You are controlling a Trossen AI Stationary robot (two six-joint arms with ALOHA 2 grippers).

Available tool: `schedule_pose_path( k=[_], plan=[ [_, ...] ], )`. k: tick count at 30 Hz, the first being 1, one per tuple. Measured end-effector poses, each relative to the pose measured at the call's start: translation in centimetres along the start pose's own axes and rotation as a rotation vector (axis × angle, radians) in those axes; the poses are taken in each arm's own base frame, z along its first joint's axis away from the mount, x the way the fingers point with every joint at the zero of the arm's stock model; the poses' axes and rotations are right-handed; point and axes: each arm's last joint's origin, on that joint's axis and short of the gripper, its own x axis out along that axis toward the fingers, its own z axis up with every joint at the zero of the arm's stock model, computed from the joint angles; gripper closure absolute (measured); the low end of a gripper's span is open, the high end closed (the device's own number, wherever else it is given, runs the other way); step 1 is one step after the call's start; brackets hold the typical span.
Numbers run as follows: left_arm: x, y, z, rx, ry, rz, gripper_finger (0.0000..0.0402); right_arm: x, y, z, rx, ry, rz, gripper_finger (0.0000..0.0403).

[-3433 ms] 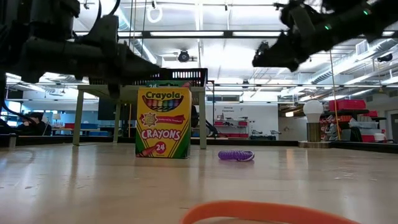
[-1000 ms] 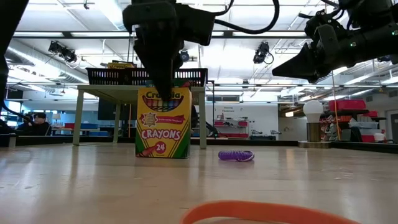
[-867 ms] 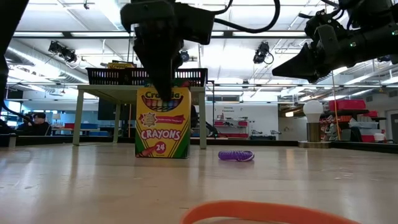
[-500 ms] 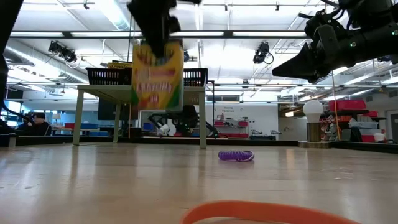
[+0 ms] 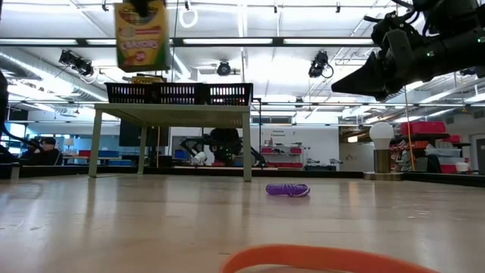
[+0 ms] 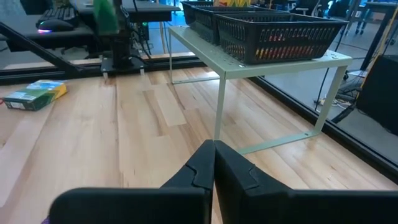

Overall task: Pick & Place Office Desk Supplies
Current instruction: Put the crayon box into the left black bin on the shelf

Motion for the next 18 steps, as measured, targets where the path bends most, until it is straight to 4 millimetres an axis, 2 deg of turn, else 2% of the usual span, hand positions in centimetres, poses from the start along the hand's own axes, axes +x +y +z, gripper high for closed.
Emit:
schedule_pose_path(
  k=[5,18],
  plan=[
    [-1.8,1.8,-2.1,-0.044,0.018,0.056,0.0312,0.0,0.0,0.1,0.002,-0.005,0.0,0.039],
    [-3.4,8.9,-4.1,-0.039,-0.003,0.19,0.0312,0.0,0.0,0.1,0.004,-0.005,0.0,0.039]
  ],
)
